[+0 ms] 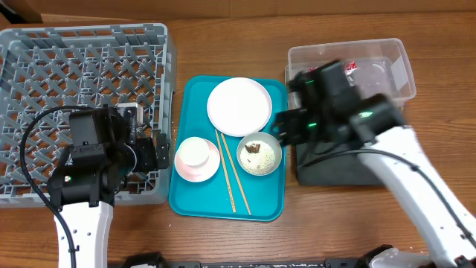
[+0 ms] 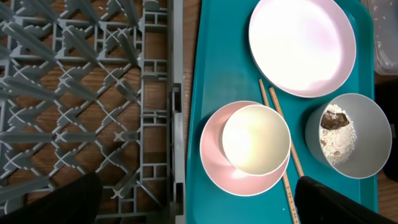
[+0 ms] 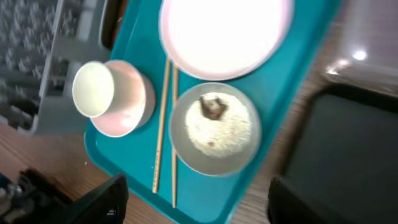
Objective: Sort waste into correct bins and load items into the dishwasher
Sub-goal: 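Grasp the grey bowl of rice with the right gripper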
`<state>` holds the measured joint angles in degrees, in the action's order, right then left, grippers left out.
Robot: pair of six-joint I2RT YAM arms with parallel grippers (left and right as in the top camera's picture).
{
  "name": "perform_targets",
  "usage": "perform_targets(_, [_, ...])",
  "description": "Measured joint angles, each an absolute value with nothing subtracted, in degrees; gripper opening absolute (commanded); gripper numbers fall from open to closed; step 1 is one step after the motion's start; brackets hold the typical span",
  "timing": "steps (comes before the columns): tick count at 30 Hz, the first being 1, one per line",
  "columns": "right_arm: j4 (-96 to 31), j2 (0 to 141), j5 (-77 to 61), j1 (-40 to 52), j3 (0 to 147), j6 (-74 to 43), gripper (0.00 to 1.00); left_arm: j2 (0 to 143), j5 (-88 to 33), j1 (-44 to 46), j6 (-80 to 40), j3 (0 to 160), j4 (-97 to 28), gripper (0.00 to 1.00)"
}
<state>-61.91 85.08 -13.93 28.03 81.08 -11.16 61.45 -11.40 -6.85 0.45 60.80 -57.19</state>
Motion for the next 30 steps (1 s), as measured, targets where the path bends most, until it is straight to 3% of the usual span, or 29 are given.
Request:
perform_targets(11, [-53.36,101.21,-10.92,41.32,81.08,-15.38,0.54,63.66,-11.40,-6.85,0.45,60.80,-57.43,1.00])
perform_targets(15, [-50.70,105.86,-10.50,42.48,81.03,-18.04,0.43,63.99,-11.40,-6.85,0.45,60.80,-57.67,1.00])
perform_targets(25, [-47.27,111.68,-8.71,42.94,80.99,-22.41,0.33,64.05,-11.40,-6.85,0.45,60.80,-58.15,1.00])
perform_targets(30, [-45.95,114.54,-8.12,43.40,80.97,-23.33,0.19,64.05,-11.40,-6.85,0.47,60.80,-58.26,1.00])
